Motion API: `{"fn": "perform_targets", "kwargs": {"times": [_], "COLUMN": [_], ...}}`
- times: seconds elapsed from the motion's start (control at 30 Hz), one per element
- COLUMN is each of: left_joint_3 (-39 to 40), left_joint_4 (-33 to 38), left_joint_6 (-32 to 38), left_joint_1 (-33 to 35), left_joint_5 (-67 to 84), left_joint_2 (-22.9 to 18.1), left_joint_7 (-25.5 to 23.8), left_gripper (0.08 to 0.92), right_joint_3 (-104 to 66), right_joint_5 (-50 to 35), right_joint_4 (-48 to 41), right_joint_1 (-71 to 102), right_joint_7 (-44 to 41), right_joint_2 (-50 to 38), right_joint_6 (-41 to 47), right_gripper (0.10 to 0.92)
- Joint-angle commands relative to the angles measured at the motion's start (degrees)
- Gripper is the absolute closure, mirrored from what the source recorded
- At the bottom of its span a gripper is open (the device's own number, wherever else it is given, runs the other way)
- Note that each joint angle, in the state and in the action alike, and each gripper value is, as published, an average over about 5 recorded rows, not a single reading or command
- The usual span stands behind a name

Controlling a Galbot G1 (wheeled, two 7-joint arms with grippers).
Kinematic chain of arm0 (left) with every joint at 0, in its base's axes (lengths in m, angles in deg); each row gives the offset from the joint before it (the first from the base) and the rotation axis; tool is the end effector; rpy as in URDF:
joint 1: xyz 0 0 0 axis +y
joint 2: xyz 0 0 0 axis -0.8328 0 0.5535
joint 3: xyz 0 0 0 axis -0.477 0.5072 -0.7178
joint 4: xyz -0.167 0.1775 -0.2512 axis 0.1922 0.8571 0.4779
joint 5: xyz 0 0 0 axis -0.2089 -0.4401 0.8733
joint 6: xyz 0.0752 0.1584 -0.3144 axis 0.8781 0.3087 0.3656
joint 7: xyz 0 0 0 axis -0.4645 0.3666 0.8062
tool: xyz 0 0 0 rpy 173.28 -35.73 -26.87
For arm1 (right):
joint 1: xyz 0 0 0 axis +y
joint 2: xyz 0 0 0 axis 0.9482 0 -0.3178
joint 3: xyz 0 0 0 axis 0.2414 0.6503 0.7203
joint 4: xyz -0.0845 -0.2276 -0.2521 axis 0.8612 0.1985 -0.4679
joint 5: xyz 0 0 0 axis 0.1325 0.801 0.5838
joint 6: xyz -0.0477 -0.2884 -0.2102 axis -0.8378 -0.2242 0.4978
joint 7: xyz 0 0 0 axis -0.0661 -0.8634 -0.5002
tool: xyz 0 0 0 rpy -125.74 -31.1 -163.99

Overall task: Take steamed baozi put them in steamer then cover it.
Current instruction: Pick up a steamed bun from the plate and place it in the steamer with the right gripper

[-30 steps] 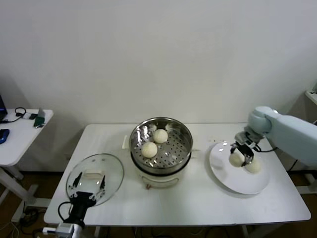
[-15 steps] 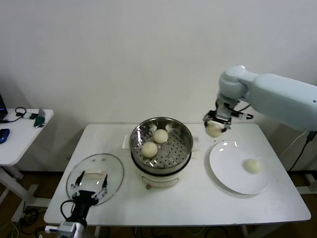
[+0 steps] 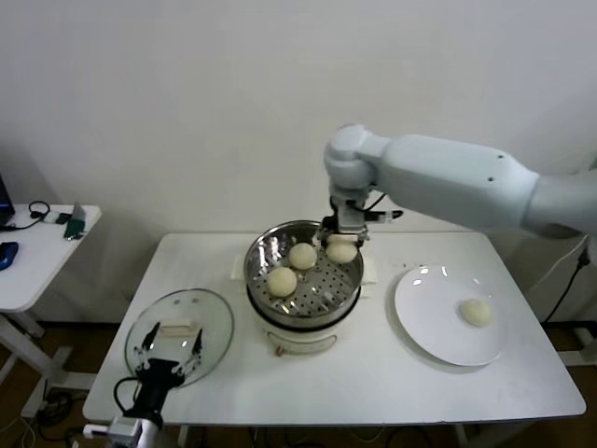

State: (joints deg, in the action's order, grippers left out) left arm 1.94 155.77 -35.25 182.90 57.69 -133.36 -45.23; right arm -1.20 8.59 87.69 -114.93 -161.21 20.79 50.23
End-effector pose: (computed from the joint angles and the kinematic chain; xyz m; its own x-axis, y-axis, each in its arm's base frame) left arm 0.1517 0.0783 -0.3448 -0.9918 0.0312 0.1238 0.0539 0.9813 0.1846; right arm 0.5401 0.1657 -0.0235 -0.1970 0.0388 0.9796 -0.0156 -0.9992 0.0364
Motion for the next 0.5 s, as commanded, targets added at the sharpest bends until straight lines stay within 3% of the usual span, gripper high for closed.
{"fn": "perform_targets", "kwargs": {"times": [0.03,0.5], "left_joint_3": [0.00,-0.43], "left_joint_4": [-0.26,-2.50], "left_joint_6": [-0.06,0.57], "left_joint_1": [-0.22,-0.77], "left_joint_5": [0.53,1.98], "left_joint_2": [0.43,1.80], "left_joint_7": [-0.03,-0.08], "left_gripper": [0.177,0.177], "right_joint_3": [0.12,2.50], "right_joint_5": [0.57,-0.46], "right_joint_4": [-4.09,-3.68], "right_joint_1": [5.10,7.63], "right_joint_7": [0.01,-0.89], "right_joint_2": [9.64,8.76], "right_joint_6": [-2.00,-1.70], "right_gripper": [0.321,0.315]}}
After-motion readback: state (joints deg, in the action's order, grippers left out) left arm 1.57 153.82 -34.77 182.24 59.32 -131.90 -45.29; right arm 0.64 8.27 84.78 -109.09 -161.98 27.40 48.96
